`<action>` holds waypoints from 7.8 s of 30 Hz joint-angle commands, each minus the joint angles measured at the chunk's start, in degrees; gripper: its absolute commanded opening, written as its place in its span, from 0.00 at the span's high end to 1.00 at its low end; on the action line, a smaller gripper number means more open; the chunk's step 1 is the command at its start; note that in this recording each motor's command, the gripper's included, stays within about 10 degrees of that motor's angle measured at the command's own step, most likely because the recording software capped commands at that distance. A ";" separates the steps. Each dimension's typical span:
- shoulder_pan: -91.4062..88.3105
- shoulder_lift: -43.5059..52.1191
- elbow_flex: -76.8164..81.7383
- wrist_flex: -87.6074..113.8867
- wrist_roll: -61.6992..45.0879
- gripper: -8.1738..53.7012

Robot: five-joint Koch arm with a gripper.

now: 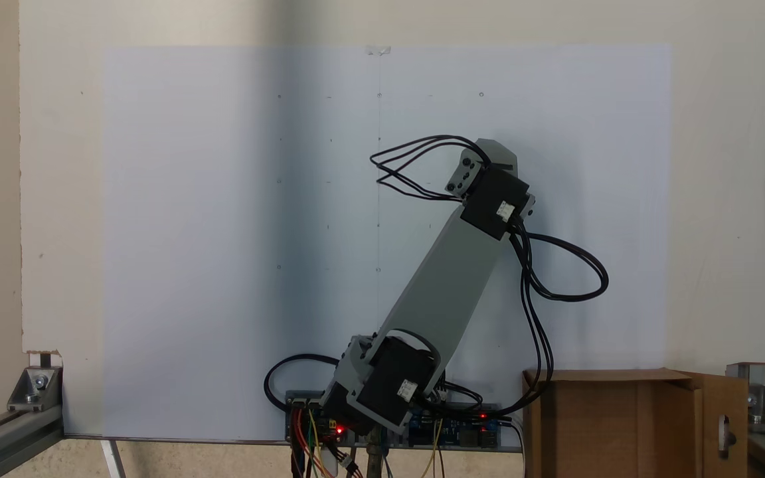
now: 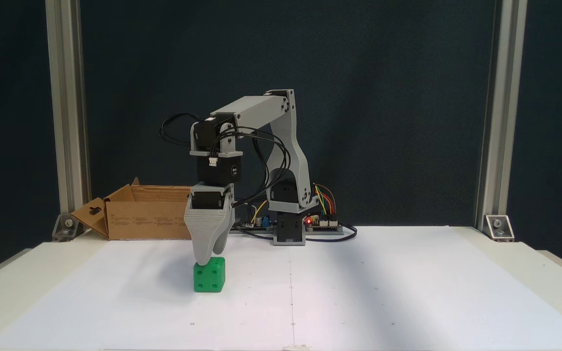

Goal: Grasp a green dice and put it in the bin.

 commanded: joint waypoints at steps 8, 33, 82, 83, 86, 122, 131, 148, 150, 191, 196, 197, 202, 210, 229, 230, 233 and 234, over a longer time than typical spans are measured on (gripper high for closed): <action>0.70 2.46 -0.26 -1.14 2.02 0.13; 0.53 -1.32 5.98 -14.59 1.23 0.16; -0.26 -1.58 13.01 -26.72 1.67 0.31; -0.26 -1.58 13.01 -26.81 1.67 0.31; -0.09 -1.58 13.10 -28.04 1.67 0.31; 1.23 5.71 8.17 -13.12 4.75 0.67; -0.53 14.68 -14.15 12.11 7.29 0.67; 14.77 21.18 -15.38 11.78 3.60 0.67; 23.91 21.09 -15.38 10.90 0.88 0.67; 71.37 5.01 -15.47 -2.29 -2.81 0.67; 72.16 5.01 -15.21 1.93 -2.64 0.33; 72.77 4.83 -15.12 2.11 -2.55 0.29; 73.21 4.83 -15.03 3.25 -2.37 0.15; 65.92 10.02 -15.12 3.16 8.09 0.16; 12.39 19.60 -15.21 -1.58 31.20 0.15; 9.67 19.60 -15.21 -1.93 31.20 0.15; 0.97 19.60 -15.21 -4.48 31.38 0.15; -1.41 19.60 -15.21 -6.06 31.38 0.15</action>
